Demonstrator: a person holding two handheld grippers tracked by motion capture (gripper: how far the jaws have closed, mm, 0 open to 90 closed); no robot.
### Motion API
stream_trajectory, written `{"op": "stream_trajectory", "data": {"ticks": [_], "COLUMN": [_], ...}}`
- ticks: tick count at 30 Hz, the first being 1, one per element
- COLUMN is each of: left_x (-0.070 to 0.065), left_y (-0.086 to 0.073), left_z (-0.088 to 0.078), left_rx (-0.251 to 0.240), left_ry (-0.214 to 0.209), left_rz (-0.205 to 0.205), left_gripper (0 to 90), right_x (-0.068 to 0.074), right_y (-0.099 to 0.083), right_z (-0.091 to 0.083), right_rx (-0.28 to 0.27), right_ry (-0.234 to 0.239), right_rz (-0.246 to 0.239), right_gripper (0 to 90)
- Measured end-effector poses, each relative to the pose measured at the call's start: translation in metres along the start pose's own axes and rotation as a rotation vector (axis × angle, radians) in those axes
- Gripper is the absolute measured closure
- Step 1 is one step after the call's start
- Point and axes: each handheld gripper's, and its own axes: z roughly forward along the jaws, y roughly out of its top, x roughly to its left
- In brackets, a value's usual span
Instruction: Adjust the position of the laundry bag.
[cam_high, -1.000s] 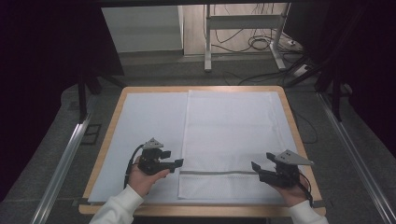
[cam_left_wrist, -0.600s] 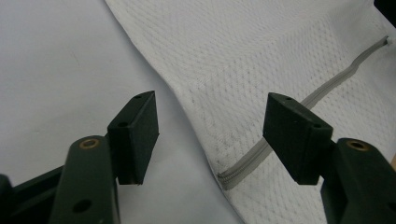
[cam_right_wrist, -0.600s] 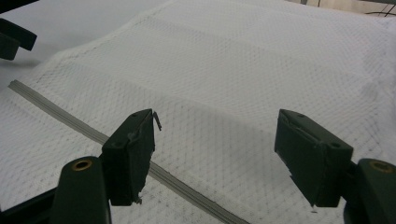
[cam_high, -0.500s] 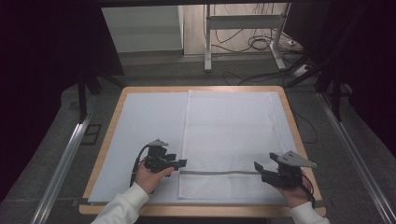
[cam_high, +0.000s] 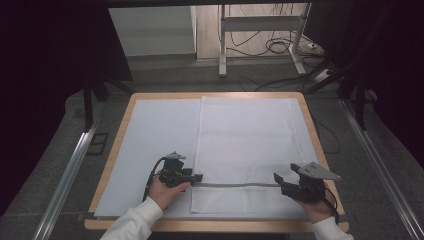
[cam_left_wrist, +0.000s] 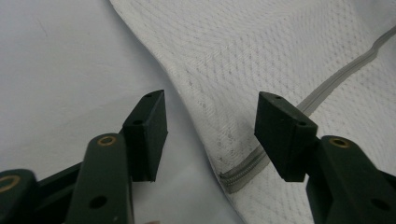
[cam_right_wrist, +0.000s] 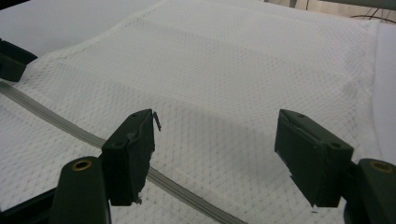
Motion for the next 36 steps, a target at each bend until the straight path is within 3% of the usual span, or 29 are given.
{"op": "stream_trajectory", "data": {"ticks": [10,12,15,19,22,24,26,36], "left_x": [-0.001,0.001,0.000,0.001,0.002,0.002,0.002,0.000], "left_y": [-0.001,-0.001,-0.002,-0.002,-0.002,-0.002,-0.002,-0.004], "left_z": [0.003,0.003,0.004,0.005,0.004,0.004,0.004,0.003], "left_rx": [-0.006,-0.010,-0.004,0.000,-0.002,-0.003,-0.003,-0.011], "left_ry": [0.013,-0.009,-0.004,-0.014,-0.021,-0.025,-0.026,-0.024], "left_rz": [0.018,0.023,0.044,0.043,0.044,0.044,0.046,0.048], "left_gripper": [64.5,71.6,75.4,81.5,85.4,87.8,88.5,88.8], "right_x": [-0.019,-0.029,-0.044,-0.057,-0.066,-0.072,-0.076,-0.091], "right_y": [0.005,0.012,0.020,0.029,0.034,0.036,0.037,0.029], "right_z": [-0.003,-0.005,-0.011,-0.016,-0.014,-0.003,0.004,0.016], "right_rx": [0.029,0.057,0.087,0.097,0.145,0.213,0.243,0.304], "right_ry": [-0.087,-0.106,-0.117,-0.138,-0.123,-0.101,-0.103,-0.109], "right_rz": [0.067,0.101,0.141,0.165,0.183,0.206,0.222,0.249], "right_gripper": [28.3,28.3,28.2,28.4,28.5,28.5,28.5,33.0]}}
